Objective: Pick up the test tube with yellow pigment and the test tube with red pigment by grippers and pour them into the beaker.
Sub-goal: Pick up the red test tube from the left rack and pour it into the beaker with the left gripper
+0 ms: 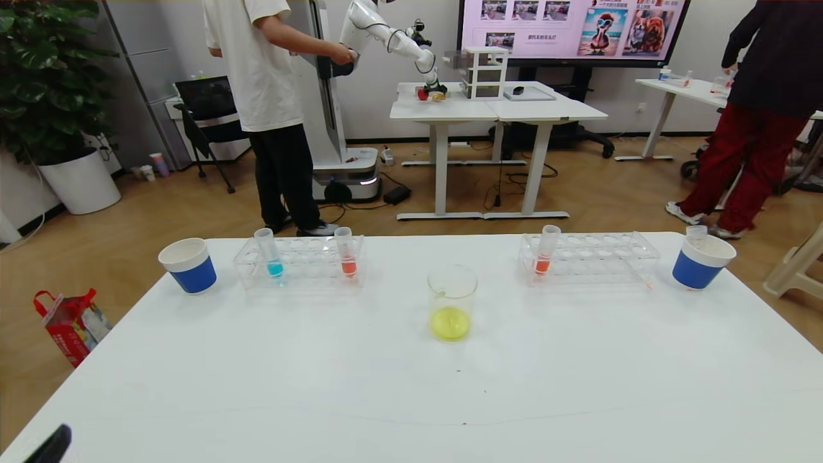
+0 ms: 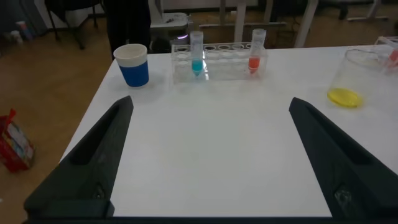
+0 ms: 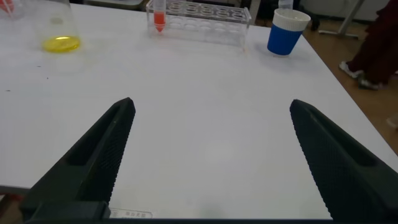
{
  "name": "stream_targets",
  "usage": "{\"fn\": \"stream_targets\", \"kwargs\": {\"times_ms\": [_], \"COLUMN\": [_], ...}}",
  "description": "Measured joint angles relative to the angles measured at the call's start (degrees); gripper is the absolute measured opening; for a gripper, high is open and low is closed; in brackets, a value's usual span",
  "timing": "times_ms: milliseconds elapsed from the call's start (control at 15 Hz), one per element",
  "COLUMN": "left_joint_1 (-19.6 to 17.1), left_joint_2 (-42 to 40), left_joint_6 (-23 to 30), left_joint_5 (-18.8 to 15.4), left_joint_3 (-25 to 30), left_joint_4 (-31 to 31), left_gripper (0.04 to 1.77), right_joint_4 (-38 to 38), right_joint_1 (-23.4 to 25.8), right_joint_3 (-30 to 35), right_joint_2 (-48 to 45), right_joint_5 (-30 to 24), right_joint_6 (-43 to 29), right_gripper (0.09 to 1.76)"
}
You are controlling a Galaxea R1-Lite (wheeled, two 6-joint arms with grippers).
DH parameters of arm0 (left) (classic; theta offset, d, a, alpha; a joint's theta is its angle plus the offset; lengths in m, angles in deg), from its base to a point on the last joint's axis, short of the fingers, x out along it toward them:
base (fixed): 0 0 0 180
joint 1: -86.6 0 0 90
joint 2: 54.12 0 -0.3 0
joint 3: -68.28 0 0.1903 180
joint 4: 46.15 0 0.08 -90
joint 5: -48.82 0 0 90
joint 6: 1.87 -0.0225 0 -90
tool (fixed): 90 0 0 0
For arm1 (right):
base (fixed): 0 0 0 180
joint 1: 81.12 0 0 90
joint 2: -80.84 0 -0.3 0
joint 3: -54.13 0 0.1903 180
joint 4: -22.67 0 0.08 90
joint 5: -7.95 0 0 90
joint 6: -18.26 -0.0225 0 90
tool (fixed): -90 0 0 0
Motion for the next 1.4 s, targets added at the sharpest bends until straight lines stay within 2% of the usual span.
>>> {"fn": "stream_targets", "kwargs": {"times_ms": [267, 400, 533, 733, 1000, 1200, 1400], "left_joint_1": [0.52, 1.68, 4.88, 12.86, 22.08, 25.65, 26.21], "left_joint_2": [24.72, 36.56, 48.43, 64.12, 80.54, 88.71, 94.6], "left_joint_6": [-0.11, -0.2, 0.06, 1.13, 2.11, 2.89, 3.16], "left_joint_5": [0.27, 2.08, 6.85, 14.87, 22.81, 24.49, 25.37], "left_joint_3": [-5.34, -6.89, -8.37, -11.11, -17.29, -20.57, -23.1], "left_joint_4": [18.83, 29.83, 41.37, 54.15, 64.76, 68.39, 70.6], "left_gripper": [1.75, 1.75, 1.75, 1.75, 1.75, 1.75, 1.75], "right_joint_4": [0.0, 0.0, 0.0, 0.0, 0.02, 0.0, 0.0], "right_joint_1": [0.0, 0.0, 0.0, 0.0, -0.02, 0.0, 0.0], "right_joint_3": [0.0, 0.0, 0.0, 0.0, 0.0, 0.0, 0.0], "right_joint_2": [0.0, 0.0, 0.0, 0.0, 0.0, 0.0, 0.0], "right_joint_5": [-0.02, -0.02, -0.02, -0.02, -0.02, -0.02, -0.02], "right_joint_6": [0.0, 0.0, -0.01, 0.0, 0.0, 0.0, 0.0], "right_gripper": [1.74, 1.74, 1.74, 1.74, 1.74, 1.74, 1.74]}}
